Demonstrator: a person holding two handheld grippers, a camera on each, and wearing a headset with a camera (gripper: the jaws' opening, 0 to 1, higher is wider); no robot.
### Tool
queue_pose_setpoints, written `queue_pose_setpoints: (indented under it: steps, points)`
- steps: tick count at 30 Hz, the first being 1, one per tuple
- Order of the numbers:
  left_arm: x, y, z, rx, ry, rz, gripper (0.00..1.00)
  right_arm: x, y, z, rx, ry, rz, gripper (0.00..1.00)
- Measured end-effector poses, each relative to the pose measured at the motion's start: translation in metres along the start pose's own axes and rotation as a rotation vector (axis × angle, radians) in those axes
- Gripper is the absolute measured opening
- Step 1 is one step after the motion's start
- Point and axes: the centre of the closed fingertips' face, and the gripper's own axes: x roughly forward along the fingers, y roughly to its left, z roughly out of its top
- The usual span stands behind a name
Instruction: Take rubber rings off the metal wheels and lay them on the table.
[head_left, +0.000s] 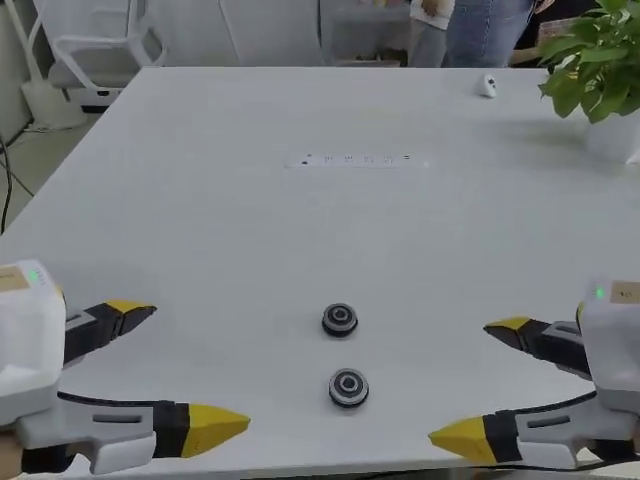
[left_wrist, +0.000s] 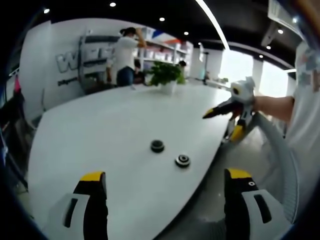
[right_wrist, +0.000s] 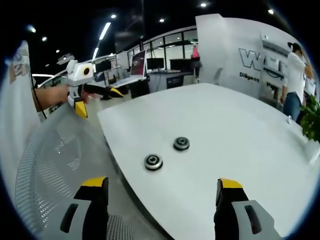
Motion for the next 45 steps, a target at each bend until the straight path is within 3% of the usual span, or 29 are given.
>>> queue_pose_setpoints:
  steps: [4,23,34,37,45]
  points:
    - [0.003,-0.002,-0.003,0.003,0.012,-0.011,1.0,0.002,-0.002,0.001,-0.002,-0.004,0.001,0.88]
    - [0.012,0.003,0.003,0.063,0.015,-0.028,0.97,0.014,0.0,0.001,-0.017,-0.015,0.027,0.85]
    - [0.028,0.004,0.012,0.102,0.011,-0.08,0.93,0.028,-0.006,0.007,-0.052,-0.028,0.055,0.81]
    - [0.033,0.005,0.013,0.11,0.011,-0.091,0.91,0.033,-0.007,0.012,-0.068,-0.052,0.065,0.8]
    - [0.046,0.009,0.013,0.113,0.017,-0.124,0.86,0.047,-0.012,0.012,-0.106,-0.031,0.098,0.76]
